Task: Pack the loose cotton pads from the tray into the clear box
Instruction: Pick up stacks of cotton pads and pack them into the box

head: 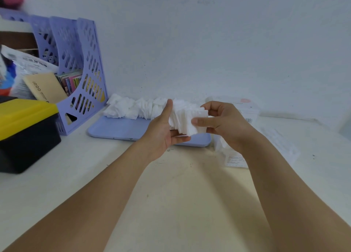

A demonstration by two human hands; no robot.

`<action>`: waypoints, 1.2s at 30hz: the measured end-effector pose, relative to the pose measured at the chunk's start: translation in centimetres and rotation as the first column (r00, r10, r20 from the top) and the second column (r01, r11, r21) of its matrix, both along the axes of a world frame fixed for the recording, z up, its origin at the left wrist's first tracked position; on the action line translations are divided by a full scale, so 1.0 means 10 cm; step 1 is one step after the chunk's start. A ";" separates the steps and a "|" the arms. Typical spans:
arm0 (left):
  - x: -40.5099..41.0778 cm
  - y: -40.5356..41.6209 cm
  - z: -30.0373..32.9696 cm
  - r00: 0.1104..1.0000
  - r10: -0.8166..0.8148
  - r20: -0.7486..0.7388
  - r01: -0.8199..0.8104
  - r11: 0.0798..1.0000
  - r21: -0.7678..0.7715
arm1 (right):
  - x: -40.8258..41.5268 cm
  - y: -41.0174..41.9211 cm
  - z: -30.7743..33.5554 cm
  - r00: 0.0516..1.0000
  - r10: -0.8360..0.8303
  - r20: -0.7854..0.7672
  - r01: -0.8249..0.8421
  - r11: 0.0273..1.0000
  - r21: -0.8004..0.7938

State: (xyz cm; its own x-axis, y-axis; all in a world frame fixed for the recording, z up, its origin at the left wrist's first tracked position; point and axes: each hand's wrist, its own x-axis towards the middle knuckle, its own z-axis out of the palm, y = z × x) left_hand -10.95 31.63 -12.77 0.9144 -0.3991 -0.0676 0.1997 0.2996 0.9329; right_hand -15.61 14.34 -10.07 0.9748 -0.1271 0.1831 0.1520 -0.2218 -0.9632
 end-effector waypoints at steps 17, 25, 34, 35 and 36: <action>0.05 0.01 -0.02 0.996 0.089 -0.030 -0.091 0.994 -0.058 | -0.06 -0.01 0.05 1.000 0.014 -0.024 -0.010 0.989 0.146; 0.03 0.00 -0.03 0.993 0.067 0.098 -0.071 0.997 0.032 | -0.09 0.01 0.07 0.999 0.028 -0.045 -0.021 0.987 0.159; 0.02 -0.01 -0.02 0.994 0.046 0.102 -0.052 0.997 0.054 | -0.08 0.02 0.06 0.998 0.031 -0.058 -0.022 0.989 0.148; 0.03 -0.01 -0.02 0.994 0.041 0.102 -0.047 0.997 0.056 | -0.07 0.01 0.05 0.998 0.030 -0.059 -0.021 0.989 0.147; 0.02 -0.01 -0.02 0.994 0.033 0.105 -0.040 0.997 0.062 | -0.07 0.01 0.05 0.998 0.028 -0.060 -0.019 0.989 0.148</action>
State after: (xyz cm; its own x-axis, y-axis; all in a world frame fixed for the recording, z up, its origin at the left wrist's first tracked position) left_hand -10.71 31.48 -12.95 0.9317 -0.3632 0.0039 0.0910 0.2439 0.9655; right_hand -16.32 14.47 -9.57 0.9868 -0.1248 0.1035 0.0948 -0.0738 -0.9928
